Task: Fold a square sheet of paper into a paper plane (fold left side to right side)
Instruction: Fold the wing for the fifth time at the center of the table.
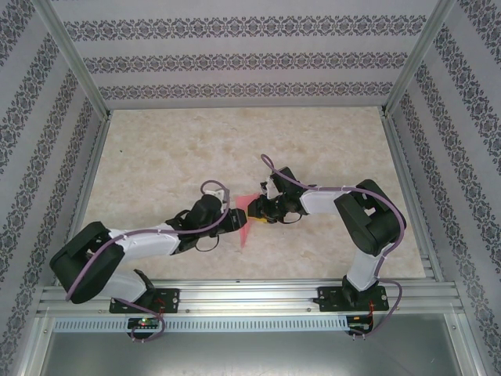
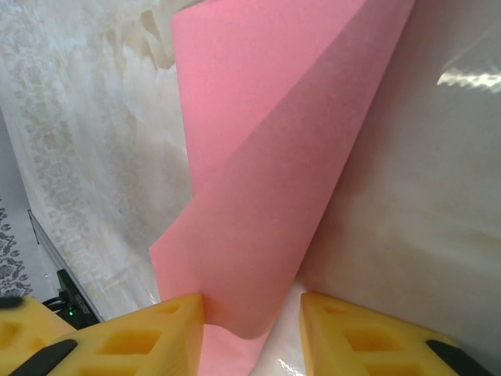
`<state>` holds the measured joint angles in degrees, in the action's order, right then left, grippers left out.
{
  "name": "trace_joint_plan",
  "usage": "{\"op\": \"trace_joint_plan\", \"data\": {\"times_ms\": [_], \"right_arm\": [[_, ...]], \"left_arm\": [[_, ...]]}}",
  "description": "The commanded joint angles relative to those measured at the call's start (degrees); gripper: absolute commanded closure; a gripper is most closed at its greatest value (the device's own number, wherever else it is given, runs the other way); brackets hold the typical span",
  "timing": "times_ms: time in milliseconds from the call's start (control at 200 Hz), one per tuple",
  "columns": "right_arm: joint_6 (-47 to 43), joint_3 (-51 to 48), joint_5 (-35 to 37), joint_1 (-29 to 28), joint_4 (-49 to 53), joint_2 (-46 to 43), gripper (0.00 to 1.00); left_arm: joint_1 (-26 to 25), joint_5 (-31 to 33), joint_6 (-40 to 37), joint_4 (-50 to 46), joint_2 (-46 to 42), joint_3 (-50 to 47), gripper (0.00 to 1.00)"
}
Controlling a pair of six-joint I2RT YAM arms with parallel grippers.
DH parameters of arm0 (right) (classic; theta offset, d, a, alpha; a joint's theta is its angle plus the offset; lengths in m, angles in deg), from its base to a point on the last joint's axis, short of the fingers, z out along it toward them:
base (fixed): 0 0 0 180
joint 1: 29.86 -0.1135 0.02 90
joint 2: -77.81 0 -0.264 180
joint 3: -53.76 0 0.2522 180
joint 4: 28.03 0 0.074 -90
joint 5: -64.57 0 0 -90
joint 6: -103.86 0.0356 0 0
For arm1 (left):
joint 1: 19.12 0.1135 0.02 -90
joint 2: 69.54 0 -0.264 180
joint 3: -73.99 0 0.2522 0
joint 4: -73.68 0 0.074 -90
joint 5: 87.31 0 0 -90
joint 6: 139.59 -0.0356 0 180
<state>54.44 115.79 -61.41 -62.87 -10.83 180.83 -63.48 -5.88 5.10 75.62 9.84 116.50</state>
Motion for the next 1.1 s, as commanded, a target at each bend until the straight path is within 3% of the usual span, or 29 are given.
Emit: {"op": "trace_joint_plan", "data": {"times_ms": [0,135,370,839,1099], "right_arm": [[-1.00,0.52,1.89,-0.62,0.78,1.57,0.62],[-0.94,0.59,1.71,-0.58,0.74,1.65,0.62],[-0.92,0.68,1.53,-0.63,0.76,1.58,0.62],[-1.46,0.80,1.19,-0.60,1.32,1.79,0.62],[-1.55,1.04,1.09,-0.64,1.59,1.99,0.62]], "left_arm": [[3.95,-5.03,-0.05,-2.52,-1.05,-0.66,0.64],[7.05,-9.77,-0.67,-1.83,1.80,1.35,0.65],[8.57,-12.09,-1.87,-0.16,8.78,4.85,0.66],[9.53,-13.96,-2.80,2.00,15.52,9.24,0.66],[9.55,-14.27,-2.41,3.07,18.16,10.23,0.72]]}}
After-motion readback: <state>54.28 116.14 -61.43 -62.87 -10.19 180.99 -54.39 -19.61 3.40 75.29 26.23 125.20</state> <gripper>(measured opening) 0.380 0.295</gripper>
